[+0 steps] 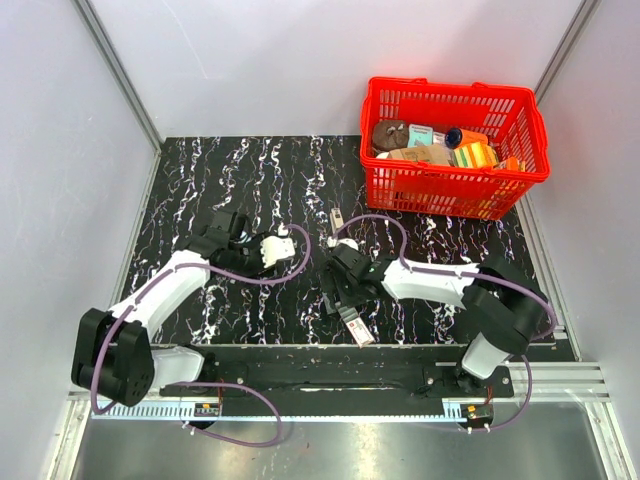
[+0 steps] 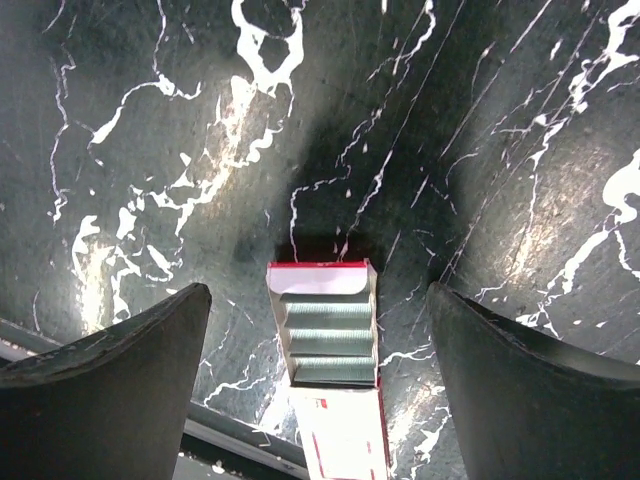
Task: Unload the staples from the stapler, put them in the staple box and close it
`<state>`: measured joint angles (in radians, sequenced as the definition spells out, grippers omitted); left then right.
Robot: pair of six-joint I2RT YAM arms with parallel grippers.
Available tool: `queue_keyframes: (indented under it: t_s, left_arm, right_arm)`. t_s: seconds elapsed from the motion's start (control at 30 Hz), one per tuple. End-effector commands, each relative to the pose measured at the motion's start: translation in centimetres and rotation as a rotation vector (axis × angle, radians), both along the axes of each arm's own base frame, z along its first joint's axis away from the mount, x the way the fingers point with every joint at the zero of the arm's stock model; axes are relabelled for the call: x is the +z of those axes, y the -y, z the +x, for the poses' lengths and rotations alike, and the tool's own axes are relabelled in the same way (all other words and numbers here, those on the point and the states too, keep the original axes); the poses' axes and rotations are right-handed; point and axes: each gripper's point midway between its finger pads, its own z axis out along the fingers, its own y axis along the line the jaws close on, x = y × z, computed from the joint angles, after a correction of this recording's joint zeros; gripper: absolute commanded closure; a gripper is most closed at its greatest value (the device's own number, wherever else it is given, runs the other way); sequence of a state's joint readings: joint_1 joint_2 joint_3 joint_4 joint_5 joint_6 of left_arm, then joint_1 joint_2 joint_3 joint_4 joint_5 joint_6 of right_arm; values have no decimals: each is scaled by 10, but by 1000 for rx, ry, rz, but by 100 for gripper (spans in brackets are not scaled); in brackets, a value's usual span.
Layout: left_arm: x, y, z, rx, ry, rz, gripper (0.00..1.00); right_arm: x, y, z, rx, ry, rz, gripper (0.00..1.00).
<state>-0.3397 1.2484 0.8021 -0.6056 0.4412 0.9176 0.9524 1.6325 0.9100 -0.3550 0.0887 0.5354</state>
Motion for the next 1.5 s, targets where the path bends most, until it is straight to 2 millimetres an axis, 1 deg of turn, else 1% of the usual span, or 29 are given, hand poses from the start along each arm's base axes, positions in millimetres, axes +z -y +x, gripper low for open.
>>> queue_keyframes:
  t_s: [0.0,0.03,0.17,0.27,0.47,0.57,0.67,0.73,0.83,0.87,0.93,1.0,1.13,1.2,1.33,1.47]
  left_arm:
    - [22,1,8,25,56,-16,38]
    - [25,1,8,29,60,-21,38]
    - [32,-1,7,38,76,-26,38]
    - [36,-2,6,39,84,-24,38]
    - [43,-4,1,49,96,-29,38]
    - [46,-4,0,57,97,-36,38]
    - [48,-4,-1,65,97,-41,38]
    - [50,-5,0,71,104,-41,38]
    - [51,-8,2,83,111,-30,38]
    - [52,-8,3,86,117,-27,38]
    - [54,-9,4,94,122,-26,38]
    - [57,-8,4,97,128,-33,38]
    - [62,-8,4,105,131,-42,38]
    - [64,-8,3,108,134,-44,38]
    - [63,-9,2,111,130,-40,38]
    - [65,-10,3,117,132,-40,38]
  right_arm:
    - [-12,11,4,-30,-11,-125,8]
    - [-13,12,7,-51,-7,-144,9]
    - [-14,26,20,-153,20,-253,14]
    - [-14,37,25,-204,38,-314,18]
    - [-9,51,22,-240,54,-334,17]
    - [-10,61,20,-261,59,-364,17]
    - [-12,76,21,-301,52,-390,17]
    - [-7,86,23,-342,59,-385,16]
    - [13,94,25,-384,104,-335,15]
    - [19,97,25,-395,118,-319,16]
    - [24,101,23,-401,126,-306,19]
    - [21,108,16,-403,102,-334,21]
    - [5,128,-4,-431,41,-403,23]
    - [6,128,-10,-445,30,-380,24]
    - [8,126,-32,-460,-3,-340,42]
    - [-1,114,-56,-432,-38,-280,56]
